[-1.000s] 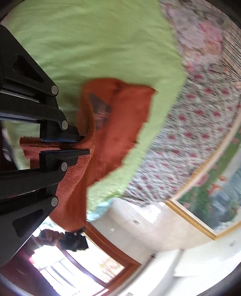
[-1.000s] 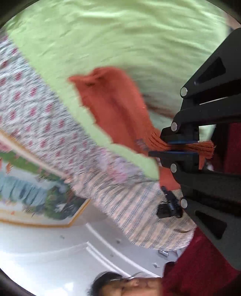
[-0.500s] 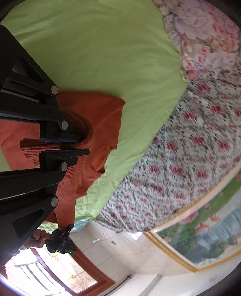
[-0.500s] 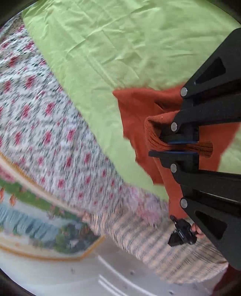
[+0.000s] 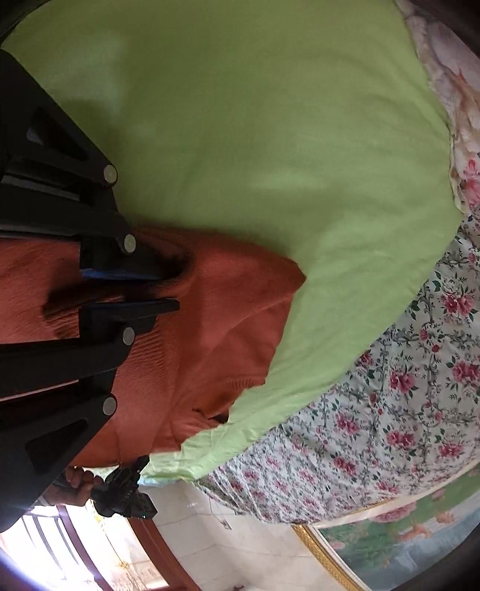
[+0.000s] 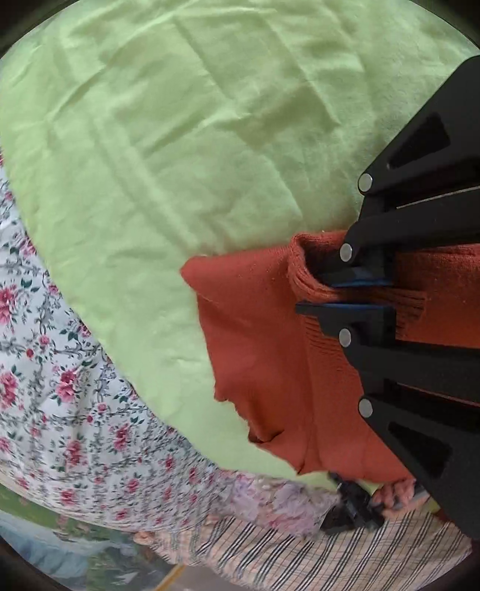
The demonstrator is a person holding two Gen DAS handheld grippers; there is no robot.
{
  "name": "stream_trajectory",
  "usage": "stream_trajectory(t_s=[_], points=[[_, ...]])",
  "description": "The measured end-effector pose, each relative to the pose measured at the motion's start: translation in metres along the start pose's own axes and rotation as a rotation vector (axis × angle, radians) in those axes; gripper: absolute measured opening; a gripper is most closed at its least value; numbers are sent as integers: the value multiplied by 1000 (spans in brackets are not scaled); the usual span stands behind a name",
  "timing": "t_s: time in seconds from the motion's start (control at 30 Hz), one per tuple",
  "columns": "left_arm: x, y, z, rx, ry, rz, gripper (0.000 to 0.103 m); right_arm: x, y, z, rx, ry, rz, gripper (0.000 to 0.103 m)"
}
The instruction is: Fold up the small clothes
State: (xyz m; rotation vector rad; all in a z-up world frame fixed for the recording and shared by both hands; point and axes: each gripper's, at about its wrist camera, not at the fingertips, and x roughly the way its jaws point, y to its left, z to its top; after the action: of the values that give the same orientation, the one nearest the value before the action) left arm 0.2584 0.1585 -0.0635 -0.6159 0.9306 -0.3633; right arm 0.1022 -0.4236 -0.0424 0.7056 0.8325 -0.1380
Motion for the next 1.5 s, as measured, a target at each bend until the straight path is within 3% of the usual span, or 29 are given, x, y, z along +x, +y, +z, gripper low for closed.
stream_trajectory(t_s=[0.17,0.23,0.33,0.4,0.47,0.57,0.67,0.73,0.8,0.87,1.0,1.27,1.37,1.5], points=[[-17,-49,-53,169,82,-17,16,-55,23,-27,-92,-140,-16,32],[-7,-73,-75,228,139,-62,16,-50,44,-49,-167,-69,46,32],[23,-106,-97,331,216,-44,18,-19,73,-82,-302,94,98,32],[41,-115,-94,376,232,1,17,4,91,-99,-431,180,58,32],[53,-110,-74,345,245,-1,16,20,101,-102,-523,219,-27,31],[60,-94,-30,292,190,60,14,32,98,-71,-550,171,-197,30],[55,-76,13,196,97,110,16,23,83,-29,-426,41,-293,30],[42,-65,31,133,12,167,27,10,69,-8,-312,-53,-292,31],[22,-56,40,55,-69,140,34,-2,63,-1,-235,-114,-283,35],[4,-48,37,7,-111,114,34,-8,61,-5,-195,-131,-244,37],[-19,-53,6,21,-126,109,34,-11,66,-33,-188,-128,-189,38],[-54,-79,-107,60,-60,-21,37,-18,76,-94,-137,-133,-94,38],[-61,-81,-143,43,-35,-45,43,-24,79,-121,-117,-139,-72,43],[-68,-77,-181,8,-13,-46,43,-26,83,-147,-122,-109,-62,45]])
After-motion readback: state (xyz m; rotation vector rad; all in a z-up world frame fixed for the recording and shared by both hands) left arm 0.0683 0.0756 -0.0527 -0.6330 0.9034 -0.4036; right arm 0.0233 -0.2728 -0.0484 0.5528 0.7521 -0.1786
